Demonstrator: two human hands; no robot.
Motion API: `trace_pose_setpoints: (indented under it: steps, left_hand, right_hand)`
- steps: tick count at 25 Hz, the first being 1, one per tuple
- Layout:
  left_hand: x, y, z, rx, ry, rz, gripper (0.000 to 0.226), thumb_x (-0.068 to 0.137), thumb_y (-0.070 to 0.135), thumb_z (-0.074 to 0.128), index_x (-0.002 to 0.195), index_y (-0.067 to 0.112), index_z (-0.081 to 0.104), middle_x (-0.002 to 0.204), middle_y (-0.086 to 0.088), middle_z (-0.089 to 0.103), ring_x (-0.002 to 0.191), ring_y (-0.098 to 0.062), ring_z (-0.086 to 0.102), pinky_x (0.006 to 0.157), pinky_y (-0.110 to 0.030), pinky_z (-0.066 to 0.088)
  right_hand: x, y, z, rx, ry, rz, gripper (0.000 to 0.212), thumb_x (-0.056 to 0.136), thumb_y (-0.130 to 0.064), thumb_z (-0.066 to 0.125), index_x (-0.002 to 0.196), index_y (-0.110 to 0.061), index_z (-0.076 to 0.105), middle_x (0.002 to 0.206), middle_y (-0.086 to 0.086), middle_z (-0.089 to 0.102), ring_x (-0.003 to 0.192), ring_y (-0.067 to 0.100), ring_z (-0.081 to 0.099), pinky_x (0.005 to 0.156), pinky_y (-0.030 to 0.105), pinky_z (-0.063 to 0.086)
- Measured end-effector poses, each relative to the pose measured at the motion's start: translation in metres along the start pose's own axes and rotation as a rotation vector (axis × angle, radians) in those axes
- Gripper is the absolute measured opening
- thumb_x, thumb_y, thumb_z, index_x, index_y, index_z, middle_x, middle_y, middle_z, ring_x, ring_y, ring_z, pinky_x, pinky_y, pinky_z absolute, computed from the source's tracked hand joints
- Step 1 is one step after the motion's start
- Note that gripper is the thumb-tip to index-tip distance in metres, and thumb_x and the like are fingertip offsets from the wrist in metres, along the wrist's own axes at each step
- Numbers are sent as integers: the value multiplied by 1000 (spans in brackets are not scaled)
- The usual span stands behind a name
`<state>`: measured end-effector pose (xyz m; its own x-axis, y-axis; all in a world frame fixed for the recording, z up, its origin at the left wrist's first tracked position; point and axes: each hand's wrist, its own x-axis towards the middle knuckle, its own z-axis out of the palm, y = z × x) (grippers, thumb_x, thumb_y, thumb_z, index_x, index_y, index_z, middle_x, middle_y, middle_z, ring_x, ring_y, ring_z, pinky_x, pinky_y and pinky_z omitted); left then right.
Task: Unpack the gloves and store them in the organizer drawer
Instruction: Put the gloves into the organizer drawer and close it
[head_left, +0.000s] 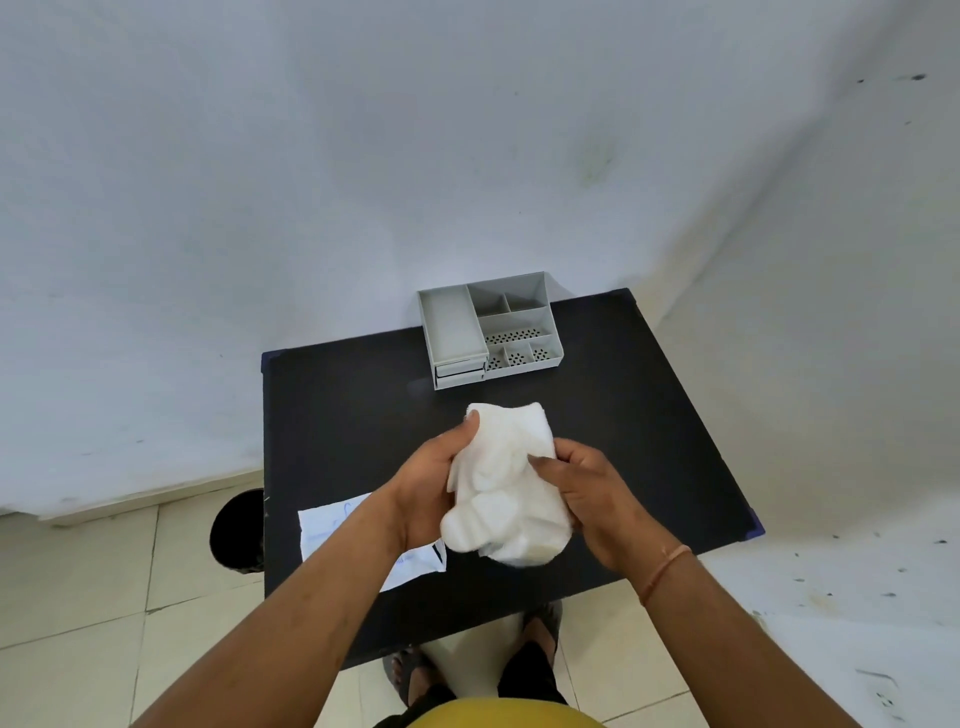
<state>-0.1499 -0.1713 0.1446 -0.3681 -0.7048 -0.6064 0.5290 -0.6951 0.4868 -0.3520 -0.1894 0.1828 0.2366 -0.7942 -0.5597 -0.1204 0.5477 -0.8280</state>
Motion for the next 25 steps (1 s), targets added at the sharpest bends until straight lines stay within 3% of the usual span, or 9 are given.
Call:
trace_pose_setpoints:
  steps: [2,6,10,13,15,18,22,25]
  left_hand:
    - [0,4,5,31,-16,10,78,102,67,48,147,5,64,141,-25,69,126,-41,68,108,-53,54]
    - [9,4,13,3,7,34,67,105,58,49,140,4,69,132,-25,73,114,-39,73,99,-51,60]
    - [11,5,30,49,9,-18,49,94,40,63,113,-1,83,114,-25,79,96,-35,79,98,-50,56]
    - [18,5,33,63,22,35,55,97,46,63,128,1,77,124,-26,77,108,-37,76,105,-52,56]
    - [21,1,37,61,36,64,61,98,50,63,136,4,72,131,-24,75,114,-38,75,106,-53,56]
    - [30,-9,40,-3,28,70,71,98,59,58,149,10,63,141,-20,71,122,-38,71,106,-52,57]
    - [35,-29,33,-280,-61,44,97,97,85,33,154,11,59,156,-22,59,141,-44,57,127,-58,32]
    - [38,-39,37,-287,-18,44,76,102,69,44,141,10,71,143,-21,70,127,-41,70,116,-55,47]
  right_hand:
    - [3,2,-10,108,-56,51,22,102,-26,59,117,-18,74,110,7,81,100,29,78,87,51,64]
    - [10,5,-22,306,-184,73,29,91,-19,68,119,-14,74,114,13,79,98,30,78,85,47,64]
    - [20,5,-29,-5,-107,-57,30,91,-11,76,116,-27,72,107,0,81,99,24,77,77,36,65]
    - [28,1,-33,-131,-30,-141,27,88,-18,80,112,-29,71,103,-4,79,97,20,76,71,27,64]
    - [34,-4,-37,32,1,-42,23,93,-15,74,116,-18,73,108,8,80,98,29,78,74,39,66]
    - [40,-6,-47,189,-84,147,22,97,-15,69,119,-13,74,113,16,80,100,36,78,78,49,65]
    - [42,0,-52,340,-245,230,30,98,-20,66,126,-10,71,117,19,77,102,40,75,86,55,63]
    - [44,11,-51,320,-254,249,34,97,-24,69,128,-12,71,119,18,77,104,39,75,90,56,62]
